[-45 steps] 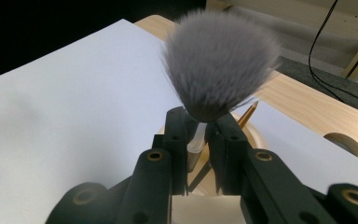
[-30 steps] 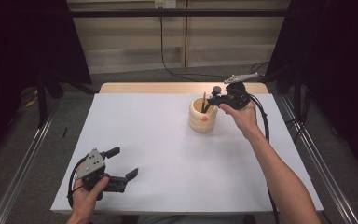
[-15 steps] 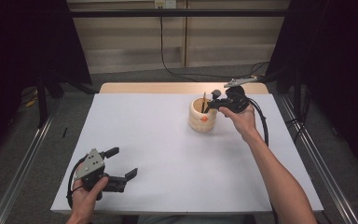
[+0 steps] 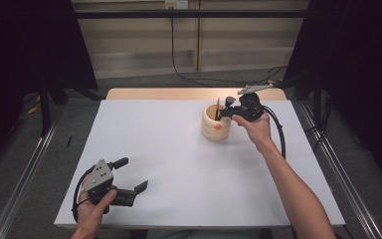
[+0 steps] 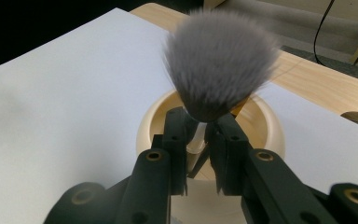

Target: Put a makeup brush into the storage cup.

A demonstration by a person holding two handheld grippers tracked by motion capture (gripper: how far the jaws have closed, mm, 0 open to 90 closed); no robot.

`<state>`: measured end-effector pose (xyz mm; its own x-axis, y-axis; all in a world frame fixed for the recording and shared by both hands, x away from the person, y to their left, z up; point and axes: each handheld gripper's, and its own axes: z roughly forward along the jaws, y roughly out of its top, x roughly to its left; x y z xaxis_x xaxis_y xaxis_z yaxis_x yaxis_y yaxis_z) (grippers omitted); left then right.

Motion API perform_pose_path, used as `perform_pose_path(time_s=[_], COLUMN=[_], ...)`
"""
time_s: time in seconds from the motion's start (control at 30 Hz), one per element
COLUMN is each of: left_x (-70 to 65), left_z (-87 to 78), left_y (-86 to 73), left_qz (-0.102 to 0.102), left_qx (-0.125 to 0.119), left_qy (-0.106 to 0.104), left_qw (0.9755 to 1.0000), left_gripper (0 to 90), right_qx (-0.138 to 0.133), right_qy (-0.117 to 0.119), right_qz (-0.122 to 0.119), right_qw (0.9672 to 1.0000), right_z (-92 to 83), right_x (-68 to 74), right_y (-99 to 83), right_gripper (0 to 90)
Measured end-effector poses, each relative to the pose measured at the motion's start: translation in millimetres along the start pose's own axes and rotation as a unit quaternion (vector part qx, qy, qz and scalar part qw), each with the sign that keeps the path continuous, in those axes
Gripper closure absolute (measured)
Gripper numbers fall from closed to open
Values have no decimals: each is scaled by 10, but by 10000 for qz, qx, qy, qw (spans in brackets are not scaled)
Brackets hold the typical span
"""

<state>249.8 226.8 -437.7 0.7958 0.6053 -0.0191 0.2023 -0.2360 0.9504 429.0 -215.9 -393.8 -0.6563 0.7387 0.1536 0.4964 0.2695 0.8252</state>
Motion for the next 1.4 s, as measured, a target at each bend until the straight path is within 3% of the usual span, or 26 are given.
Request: perform_pose_path(time_s=[0.17,0.43,0.53,0.77,0.93,1.1,1.4], left_x=[-2,-3,0,21,39,58,57], left_z=[-1,1,1,9,76,71,63], left_y=[0,2,3,13,28,18,8], left_qz=[1,4,-5,-22,-22,-69,-54], left_qx=[-7,-24,-33,-36,23,24,30], left_qy=[-7,-4,-1,26,43,108,102], left_qw=[10000,10000,10000,10000,10000,9999,9999], left_gripper=[17,17,17,17,15,14,14], right_qx=[5,-188,-273,-368,-439,-551,-691], right_qy=[-18,-90,-120,-278,-289,-366,-395], right_qz=[52,173,207,130,100,188,221], right_qw=[10000,9996,9993,9989,9986,9976,9966], right_z=[2,-28,-47,-70,-91,-128,-212], right_x=[-12,-43,-57,-69,-99,-164,-176], right_y=[-6,-47,-53,-42,-46,-78,-126], right_gripper=[640,283,217,106,84,22,7])
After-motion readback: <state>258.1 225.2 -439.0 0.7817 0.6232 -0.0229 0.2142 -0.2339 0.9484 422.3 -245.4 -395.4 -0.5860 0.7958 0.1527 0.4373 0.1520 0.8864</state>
